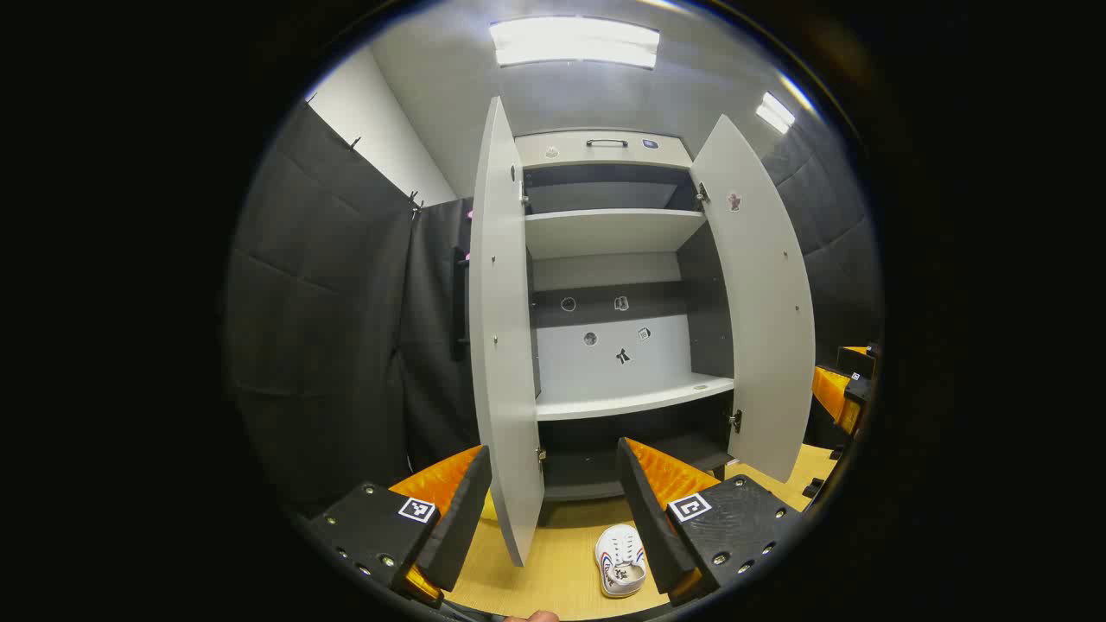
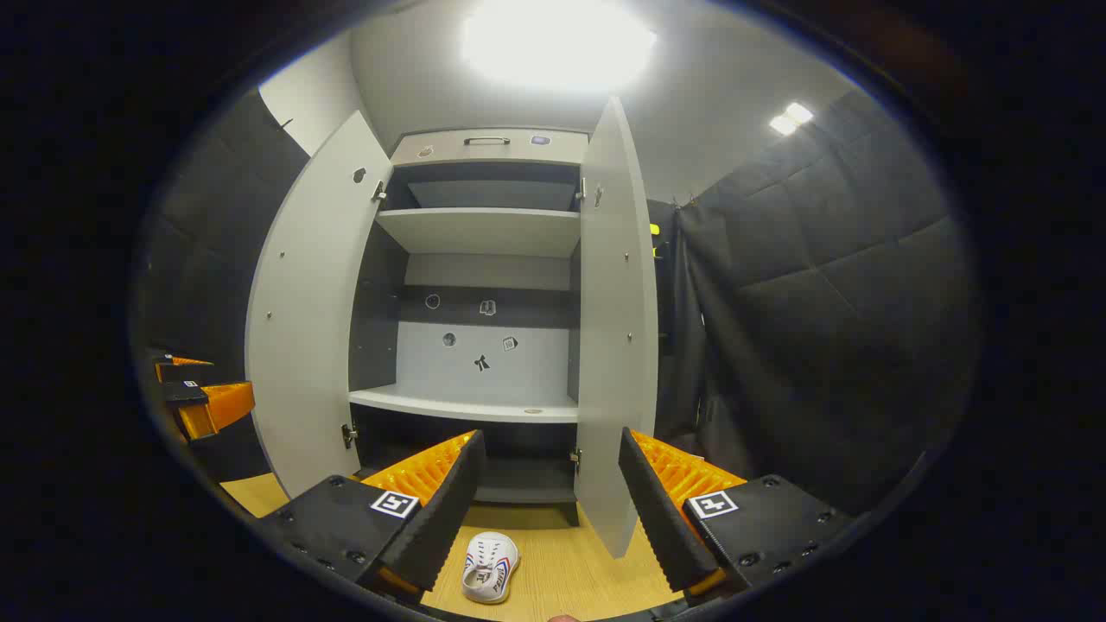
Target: Grab one shoe with the right hand and put it into the shoe cabinet, grab the other shoe with the left hand and put it into the shoe cabinet; then close the right door with the right hand and the left door with the left hand.
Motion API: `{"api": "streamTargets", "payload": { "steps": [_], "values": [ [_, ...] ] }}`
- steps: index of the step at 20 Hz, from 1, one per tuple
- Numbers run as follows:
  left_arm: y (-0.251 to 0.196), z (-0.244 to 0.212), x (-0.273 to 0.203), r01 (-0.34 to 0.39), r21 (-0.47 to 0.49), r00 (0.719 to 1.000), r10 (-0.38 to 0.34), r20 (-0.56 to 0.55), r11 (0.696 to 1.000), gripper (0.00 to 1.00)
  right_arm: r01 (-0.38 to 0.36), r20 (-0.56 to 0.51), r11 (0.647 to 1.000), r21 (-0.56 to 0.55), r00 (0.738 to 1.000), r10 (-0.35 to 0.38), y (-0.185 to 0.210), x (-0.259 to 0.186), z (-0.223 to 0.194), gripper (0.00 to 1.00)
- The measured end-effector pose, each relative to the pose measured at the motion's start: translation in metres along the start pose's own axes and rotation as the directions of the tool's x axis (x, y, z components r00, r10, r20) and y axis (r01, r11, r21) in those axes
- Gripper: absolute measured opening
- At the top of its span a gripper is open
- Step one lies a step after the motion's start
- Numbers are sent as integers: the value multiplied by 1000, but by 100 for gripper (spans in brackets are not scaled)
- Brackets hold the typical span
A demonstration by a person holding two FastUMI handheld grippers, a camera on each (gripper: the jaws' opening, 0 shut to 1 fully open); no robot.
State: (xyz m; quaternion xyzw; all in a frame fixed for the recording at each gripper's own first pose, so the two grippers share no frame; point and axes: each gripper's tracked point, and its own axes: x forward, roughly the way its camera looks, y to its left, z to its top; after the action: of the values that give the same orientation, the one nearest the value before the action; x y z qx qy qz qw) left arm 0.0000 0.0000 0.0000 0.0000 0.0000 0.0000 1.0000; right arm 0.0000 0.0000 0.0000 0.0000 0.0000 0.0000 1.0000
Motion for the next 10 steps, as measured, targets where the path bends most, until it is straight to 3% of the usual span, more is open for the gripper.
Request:
{"api": "streamTargets", "payload": {
  "steps": [10],
  "values": [
    [1, 4, -6, -1, -1, 1000, 1, 11, 1000, 78, 9, 3, 1000, 0, 1000, -9, -6, -8, 4, 96]
  ]
}}
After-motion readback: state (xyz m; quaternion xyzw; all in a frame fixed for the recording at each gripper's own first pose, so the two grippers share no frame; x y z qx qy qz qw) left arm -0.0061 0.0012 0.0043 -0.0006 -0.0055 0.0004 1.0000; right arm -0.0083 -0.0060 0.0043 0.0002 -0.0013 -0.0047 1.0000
